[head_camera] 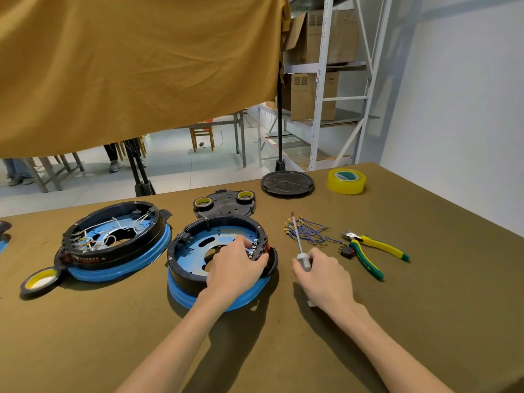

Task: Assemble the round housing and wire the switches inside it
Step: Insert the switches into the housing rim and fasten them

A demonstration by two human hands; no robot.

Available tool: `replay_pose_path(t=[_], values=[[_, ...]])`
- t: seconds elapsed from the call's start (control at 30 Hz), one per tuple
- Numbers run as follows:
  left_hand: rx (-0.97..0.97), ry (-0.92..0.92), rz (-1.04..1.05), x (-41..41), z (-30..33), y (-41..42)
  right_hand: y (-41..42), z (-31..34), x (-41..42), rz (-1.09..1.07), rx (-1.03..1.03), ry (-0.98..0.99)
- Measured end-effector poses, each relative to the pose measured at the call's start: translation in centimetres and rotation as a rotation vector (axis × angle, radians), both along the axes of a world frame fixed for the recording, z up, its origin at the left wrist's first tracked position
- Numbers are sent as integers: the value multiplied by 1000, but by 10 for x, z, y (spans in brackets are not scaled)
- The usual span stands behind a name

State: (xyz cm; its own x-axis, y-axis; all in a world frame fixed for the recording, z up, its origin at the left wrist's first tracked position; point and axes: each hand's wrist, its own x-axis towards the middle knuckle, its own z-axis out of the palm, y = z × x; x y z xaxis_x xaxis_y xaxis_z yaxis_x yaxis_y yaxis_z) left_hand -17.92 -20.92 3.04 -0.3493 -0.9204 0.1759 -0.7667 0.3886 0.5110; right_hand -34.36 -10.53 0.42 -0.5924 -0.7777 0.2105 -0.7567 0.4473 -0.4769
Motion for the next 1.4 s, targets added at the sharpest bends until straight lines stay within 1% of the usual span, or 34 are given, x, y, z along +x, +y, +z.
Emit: replay_pose_path(t=[0.07, 0.13, 0.2, 0.23, 0.3, 0.33, 0.37, 0.43, 0.47, 0.57, 0.67, 0.8, 0.93, 1.03, 1.1, 1.3, 1.4], values=[[-23, 3, -20, 1, 0, 2, 2, 1, -2, -8, 131, 165], [-27, 1, -35, 4, 0, 2, -1, 4, -4, -3, 211, 216], [-28, 0, -53, 8, 1, 2, -7, 7, -6, 5, 229, 236], [-29, 0, -66, 11, 1, 2, -10, 9, -8, 30, 193, 250], [-35, 4, -90, 15, 1, 1, -15, 13, -11, 176, 11, 209], [-38, 9, -105, 18, 1, 1, -16, 16, -13, 302, -79, 157], [-36, 20, -122, 21, 1, 0, -17, 21, -15, 440, -124, 122], [-20, 41, -164, 28, 2, -2, -24, 30, -13, 660, -95, 114], [-12, 43, -186, 31, 2, -4, -28, 34, -11, 728, -65, 105], [-17, 24, -241, 39, 4, -8, -40, 39, -6, 830, -1, 74], [-60, -1, -291, 42, 5, -9, -50, 42, -7, 889, 33, 52], [-82, -29, -335, 46, 6, -7, -60, 54, -11, 932, 78, -101], [-75, 9, -354, 51, 7, -8, -66, 59, -9, 939, 80, -52], [-83, 23, -365, 53, 7, -8, -64, 53, -7, 958, 35, -4], [-86, 26, -369, 52, 7, -9, -61, 50, -7, 961, 7, -6], [-76, 79, -426, 58, 7, -6, -67, 51, -10, 966, 45, -173], [-88, 79, -431, 59, 7, -3, -70, 46, -10, 955, 54, -217]])
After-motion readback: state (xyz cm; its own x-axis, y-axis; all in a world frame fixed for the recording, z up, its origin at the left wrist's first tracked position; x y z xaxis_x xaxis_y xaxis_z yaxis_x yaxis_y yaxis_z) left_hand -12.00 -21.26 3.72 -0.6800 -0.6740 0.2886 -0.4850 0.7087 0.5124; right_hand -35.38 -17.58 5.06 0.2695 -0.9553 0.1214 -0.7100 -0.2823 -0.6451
